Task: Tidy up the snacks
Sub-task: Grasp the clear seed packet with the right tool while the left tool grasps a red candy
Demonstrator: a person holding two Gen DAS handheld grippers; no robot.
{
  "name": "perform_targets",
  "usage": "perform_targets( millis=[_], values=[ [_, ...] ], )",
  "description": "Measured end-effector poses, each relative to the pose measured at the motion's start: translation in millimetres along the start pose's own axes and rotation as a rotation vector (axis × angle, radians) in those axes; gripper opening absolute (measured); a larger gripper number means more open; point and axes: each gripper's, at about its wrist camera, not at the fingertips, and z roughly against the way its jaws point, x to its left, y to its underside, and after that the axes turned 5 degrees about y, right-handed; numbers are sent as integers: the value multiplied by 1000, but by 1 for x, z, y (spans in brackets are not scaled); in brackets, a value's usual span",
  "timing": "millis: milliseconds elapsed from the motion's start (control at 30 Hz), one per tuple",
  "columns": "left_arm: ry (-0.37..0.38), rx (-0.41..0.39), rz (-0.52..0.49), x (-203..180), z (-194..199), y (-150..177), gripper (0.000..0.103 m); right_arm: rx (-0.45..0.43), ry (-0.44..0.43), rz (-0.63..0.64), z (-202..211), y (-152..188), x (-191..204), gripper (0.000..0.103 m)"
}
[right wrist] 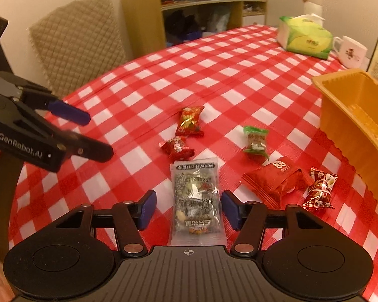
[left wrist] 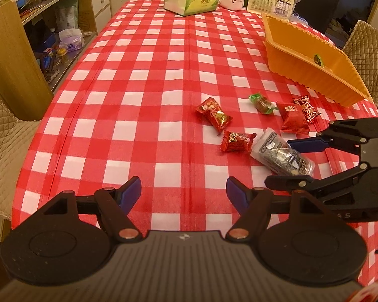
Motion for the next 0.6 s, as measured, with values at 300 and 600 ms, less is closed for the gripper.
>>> perform_targets(
  millis=[300, 600],
  values=[
    [33, -10, -53, -16, -5, -9, 72, -16, 34, -101, 17, 6, -6, 38],
    [79, -36, -135, -37, -15, -15, 67, -25, 73, -345, 51, 18, -38, 38]
  ],
)
